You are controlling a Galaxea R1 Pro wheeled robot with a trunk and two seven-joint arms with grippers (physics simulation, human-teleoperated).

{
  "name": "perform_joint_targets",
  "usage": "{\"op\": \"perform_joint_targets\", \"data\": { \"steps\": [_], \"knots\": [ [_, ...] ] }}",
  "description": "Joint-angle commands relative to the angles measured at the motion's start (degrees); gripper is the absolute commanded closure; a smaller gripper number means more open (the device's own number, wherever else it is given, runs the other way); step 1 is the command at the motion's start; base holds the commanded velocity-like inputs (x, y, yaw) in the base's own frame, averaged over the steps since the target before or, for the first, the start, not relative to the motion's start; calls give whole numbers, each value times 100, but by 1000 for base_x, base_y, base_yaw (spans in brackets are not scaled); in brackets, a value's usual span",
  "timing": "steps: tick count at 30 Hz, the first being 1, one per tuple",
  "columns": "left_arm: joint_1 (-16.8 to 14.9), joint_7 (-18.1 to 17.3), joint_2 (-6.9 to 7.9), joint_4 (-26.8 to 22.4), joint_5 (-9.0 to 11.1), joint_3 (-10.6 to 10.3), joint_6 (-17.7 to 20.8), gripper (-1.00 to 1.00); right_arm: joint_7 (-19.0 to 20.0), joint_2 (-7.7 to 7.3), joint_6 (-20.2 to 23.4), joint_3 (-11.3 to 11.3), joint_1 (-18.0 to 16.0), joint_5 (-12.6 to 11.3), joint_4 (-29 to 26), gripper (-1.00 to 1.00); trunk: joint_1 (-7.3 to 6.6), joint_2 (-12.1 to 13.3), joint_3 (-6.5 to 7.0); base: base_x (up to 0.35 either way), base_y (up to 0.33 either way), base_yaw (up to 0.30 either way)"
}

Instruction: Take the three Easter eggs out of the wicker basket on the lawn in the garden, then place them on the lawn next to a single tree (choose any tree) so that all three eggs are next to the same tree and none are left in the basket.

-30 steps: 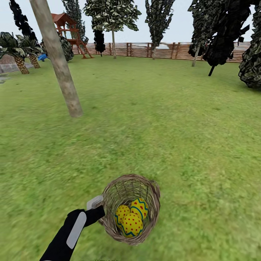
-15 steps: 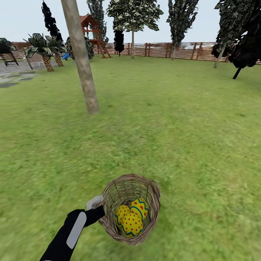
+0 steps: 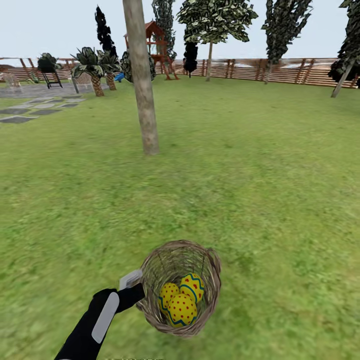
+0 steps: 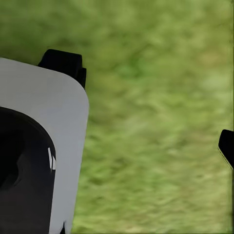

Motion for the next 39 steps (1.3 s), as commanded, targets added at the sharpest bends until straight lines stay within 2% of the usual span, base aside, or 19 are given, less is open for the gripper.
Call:
{"op": "perform_joint_targets", "data": {
  "steps": [1, 28, 39],
  "knots": [
    [-3, 42, -6, -8, 123, 12, 18, 100, 8, -5, -34, -48, -8, 42, 23, -100, -1, -2, -4, 0, 0, 291],
    [-4, 42, -6, -6, 123, 12, 18, 100, 8, -5, -40, -48, -5, 35, 20, -100, -1, -2, -4, 0, 0, 290],
    [-2, 42, -6, -7, 123, 12, 18, 100, 8, -5, -49, -48, -7, 26, 15, -100, -1, -2, 52, 0, 0, 32]
  ]
}}
